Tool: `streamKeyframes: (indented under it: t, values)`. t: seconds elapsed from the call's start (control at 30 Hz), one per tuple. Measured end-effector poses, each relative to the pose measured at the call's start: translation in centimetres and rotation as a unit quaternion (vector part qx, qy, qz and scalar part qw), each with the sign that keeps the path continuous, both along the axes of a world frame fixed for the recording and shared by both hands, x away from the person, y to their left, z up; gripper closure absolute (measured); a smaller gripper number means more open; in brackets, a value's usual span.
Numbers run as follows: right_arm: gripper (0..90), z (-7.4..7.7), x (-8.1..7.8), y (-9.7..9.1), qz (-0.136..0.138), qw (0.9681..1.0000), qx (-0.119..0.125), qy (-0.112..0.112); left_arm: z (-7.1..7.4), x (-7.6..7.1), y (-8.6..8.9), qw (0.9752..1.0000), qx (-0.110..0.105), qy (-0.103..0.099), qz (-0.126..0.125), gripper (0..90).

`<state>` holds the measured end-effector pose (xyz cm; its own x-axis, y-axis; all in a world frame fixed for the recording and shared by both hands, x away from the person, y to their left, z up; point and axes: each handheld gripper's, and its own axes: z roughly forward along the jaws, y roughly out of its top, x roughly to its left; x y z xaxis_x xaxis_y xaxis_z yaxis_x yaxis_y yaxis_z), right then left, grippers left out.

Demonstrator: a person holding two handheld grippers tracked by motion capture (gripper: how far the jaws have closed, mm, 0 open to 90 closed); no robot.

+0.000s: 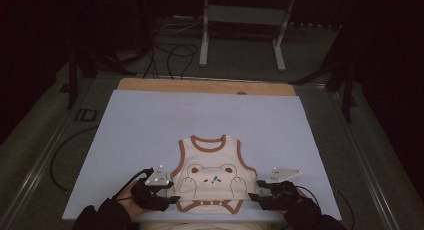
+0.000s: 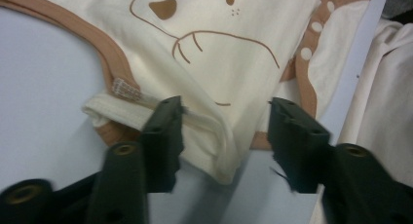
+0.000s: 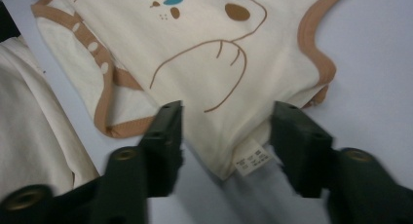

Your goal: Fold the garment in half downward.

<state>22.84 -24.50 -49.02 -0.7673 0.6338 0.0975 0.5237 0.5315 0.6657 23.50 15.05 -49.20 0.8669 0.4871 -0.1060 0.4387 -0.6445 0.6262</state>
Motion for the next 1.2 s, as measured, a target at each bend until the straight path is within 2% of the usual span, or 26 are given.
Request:
streamKeyframes:
  t: [0.17, 0.23, 0.27, 0.3, 0.37, 0.4, 0.43, 0.53, 0.63, 0.73, 0.93, 1.2]
  values:
    - [21.4, 0.5, 0.1, 0.3, 0.006, 1.0000, 0.002, 0.001, 0.5, 0.2, -0.1, 1.0000, -0.007, -0.003, 0.001, 32.4]
    - [14.1, 0.6, 0.3, 0.5, 0.009, 0.9999, 0.005, -0.001, 0.8, 0.5, -0.1, 0.9998, -0.017, 0.009, 0.000, 23.0]
    - [13.1, 0.8, 0.3, 0.6, 0.013, 0.9999, 0.010, 0.004, 0.8, 0.5, 0.0, 0.9997, -0.016, 0.012, -0.011, 19.1]
    - [12.7, 0.9, 0.3, 0.6, 0.021, 0.9997, 0.014, 0.002, 0.9, 0.4, -0.1, 0.9997, -0.013, 0.006, -0.019, 14.5]
    - [10.7, 1.0, 0.3, 0.8, 0.024, 0.9995, 0.018, 0.002, 1.0, 0.4, -0.1, 0.9997, -0.012, 0.003, -0.020, 10.5]
    - [10.2, 1.1, 0.6, 1.0, 0.033, 0.9992, 0.019, 0.008, 1.2, 0.6, -0.1, 0.9995, -0.012, 0.007, -0.028, 5.0]
    - [9.4, 1.2, 0.6, 1.1, 0.034, 0.9993, 0.018, 0.005, 1.3, 0.7, -0.1, 0.9995, -0.007, 0.002, -0.032, 1.1]
    - [9.3, 1.6, 0.8, 1.3, 0.042, 0.9988, 0.022, 0.005, 1.9, 1.0, 0.1, 0.9994, -0.010, -0.004, -0.032, 0.0]
    - [9.3, 2.1, 1.1, 1.4, 0.041, 0.9989, 0.022, -0.007, 2.6, 1.3, 0.2, 0.9993, -0.020, -0.010, -0.030, 0.0]
    - [9.3, 2.8, 1.6, 1.4, 0.048, 0.9983, 0.022, -0.023, 3.1, 1.5, 0.3, 0.9992, -0.018, -0.015, -0.031, 0.0]
    - [9.4, 4.0, 2.8, 1.8, 0.059, 0.9973, 0.027, -0.035, 4.1, 2.1, 0.2, 0.9989, -0.018, -0.023, -0.036, 0.0]
    - [9.4, 5.3, 4.3, 2.3, 0.068, 0.9957, 0.022, -0.059, 5.1, 3.2, 0.2, 0.9985, -0.019, -0.030, -0.041, 0.0]
